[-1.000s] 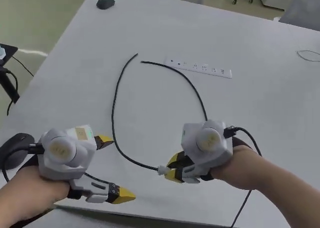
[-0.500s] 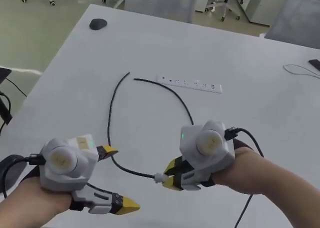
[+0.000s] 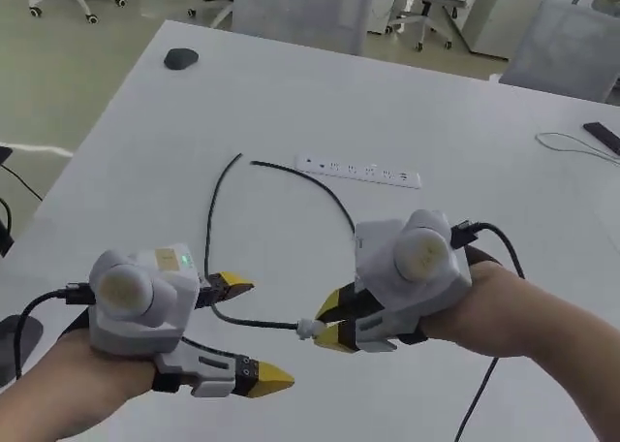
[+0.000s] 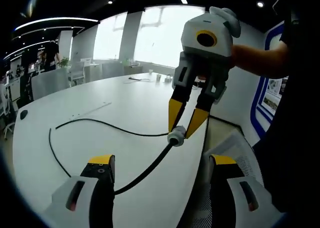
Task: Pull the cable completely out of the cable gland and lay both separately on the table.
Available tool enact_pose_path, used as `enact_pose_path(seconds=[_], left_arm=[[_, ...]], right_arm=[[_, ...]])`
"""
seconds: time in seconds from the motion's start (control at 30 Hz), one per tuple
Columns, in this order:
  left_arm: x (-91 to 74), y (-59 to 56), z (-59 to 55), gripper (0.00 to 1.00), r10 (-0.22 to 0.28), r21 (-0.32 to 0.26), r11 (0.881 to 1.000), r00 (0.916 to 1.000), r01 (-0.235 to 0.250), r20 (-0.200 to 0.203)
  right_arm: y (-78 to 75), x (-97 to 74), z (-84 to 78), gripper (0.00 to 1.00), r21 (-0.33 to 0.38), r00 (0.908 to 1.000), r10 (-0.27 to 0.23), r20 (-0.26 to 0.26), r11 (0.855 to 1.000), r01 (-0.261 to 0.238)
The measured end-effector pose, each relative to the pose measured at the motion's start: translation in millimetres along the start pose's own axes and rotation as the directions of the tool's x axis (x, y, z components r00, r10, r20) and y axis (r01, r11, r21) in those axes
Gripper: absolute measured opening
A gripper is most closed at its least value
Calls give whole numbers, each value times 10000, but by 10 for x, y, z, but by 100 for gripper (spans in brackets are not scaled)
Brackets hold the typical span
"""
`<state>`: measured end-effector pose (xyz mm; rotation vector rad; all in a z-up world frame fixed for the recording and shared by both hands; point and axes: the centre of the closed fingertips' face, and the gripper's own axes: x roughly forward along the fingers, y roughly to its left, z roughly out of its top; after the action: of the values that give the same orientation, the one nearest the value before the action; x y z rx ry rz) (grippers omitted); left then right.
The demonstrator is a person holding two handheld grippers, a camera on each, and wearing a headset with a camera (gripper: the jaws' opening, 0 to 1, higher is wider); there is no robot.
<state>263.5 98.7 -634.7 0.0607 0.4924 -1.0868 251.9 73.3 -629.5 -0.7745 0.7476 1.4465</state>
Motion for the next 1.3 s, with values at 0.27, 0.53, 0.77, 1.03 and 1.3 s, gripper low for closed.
enact_pose_path(seconds=[0.27,0.53,0.77,1.03,1.3], left_arm=[[95,-91,75,61,-619,270,9977,9979,614,170],[166,-181,151,37,-1254,63,9921,9911,1252,437],[188,-191,167,30,-1323,239,9911,9901,1313,461],[199,-237,184,22,-1532,192,9881,9868,1524,534],[225,-264,204,19,-1594,317,9870,9854,1578,595]], right_arm=[[-6,-9,-1,6,-328,10000,23,-33,9995,-24],[2,-20,-6,6,-582,10000,-22,-11,9983,21],[-9,-49,-19,6,-906,9999,-122,80,9958,128],[-2,-65,-47,6,-1194,9998,-183,114,9926,196],[25,-62,-44,6,-1391,9998,-170,113,9901,184]])
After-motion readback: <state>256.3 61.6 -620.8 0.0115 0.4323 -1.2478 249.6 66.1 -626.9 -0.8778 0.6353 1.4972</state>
